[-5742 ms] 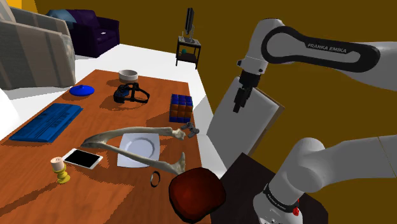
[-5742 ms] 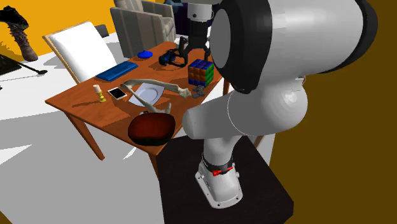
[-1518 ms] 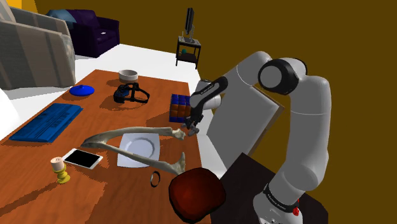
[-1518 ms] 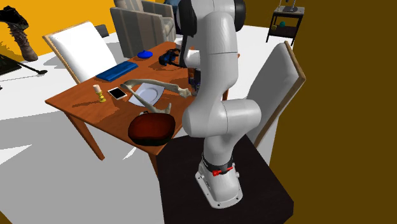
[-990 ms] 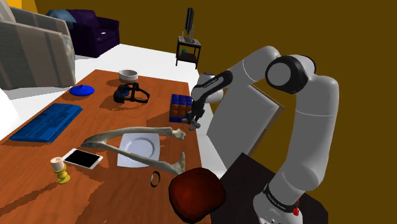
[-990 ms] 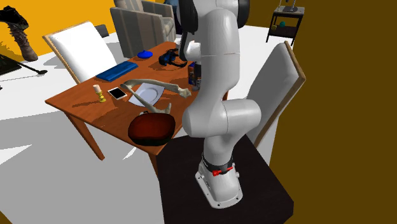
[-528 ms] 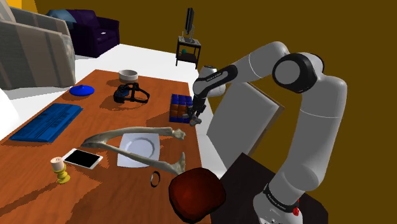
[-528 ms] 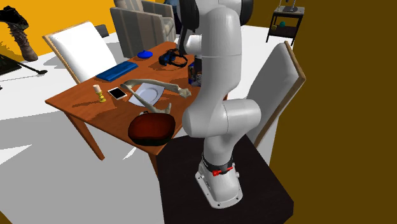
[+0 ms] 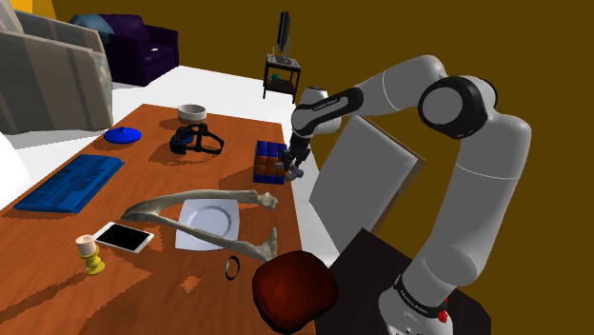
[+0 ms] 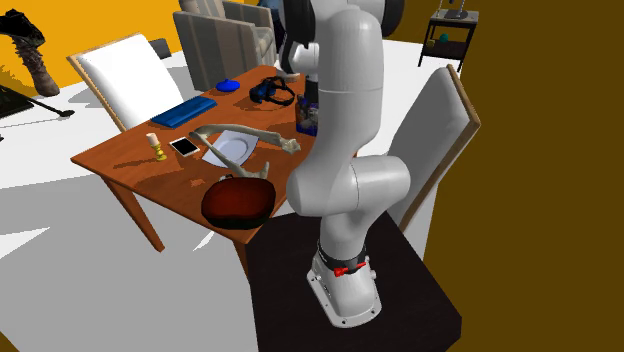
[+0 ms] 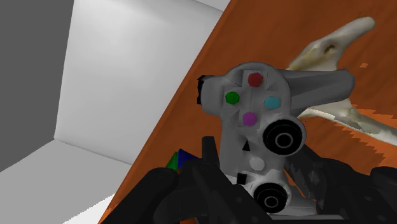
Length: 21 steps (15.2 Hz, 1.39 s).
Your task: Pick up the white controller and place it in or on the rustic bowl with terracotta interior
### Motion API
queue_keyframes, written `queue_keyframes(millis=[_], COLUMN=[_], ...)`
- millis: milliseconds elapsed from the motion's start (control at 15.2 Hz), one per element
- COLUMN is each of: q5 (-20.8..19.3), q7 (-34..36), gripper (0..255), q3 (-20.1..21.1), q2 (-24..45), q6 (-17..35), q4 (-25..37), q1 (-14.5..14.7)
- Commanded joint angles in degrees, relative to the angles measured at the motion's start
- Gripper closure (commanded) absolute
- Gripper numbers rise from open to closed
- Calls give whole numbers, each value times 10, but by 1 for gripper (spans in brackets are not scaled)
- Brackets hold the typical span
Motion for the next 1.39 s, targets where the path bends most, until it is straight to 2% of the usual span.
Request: queue_keyframes(millis=[0, 330, 792, 1320], q5=[-2, -7, -29, -34], q7=[2, 6, 78, 170], gripper=[255, 255, 255, 255], q3=[-1, -2, 23, 73], q2=[-9, -26, -144, -269], q6=[-14, -43, -6, 10], q4=[5, 18, -134, -272], q1=[0, 1, 38, 77])
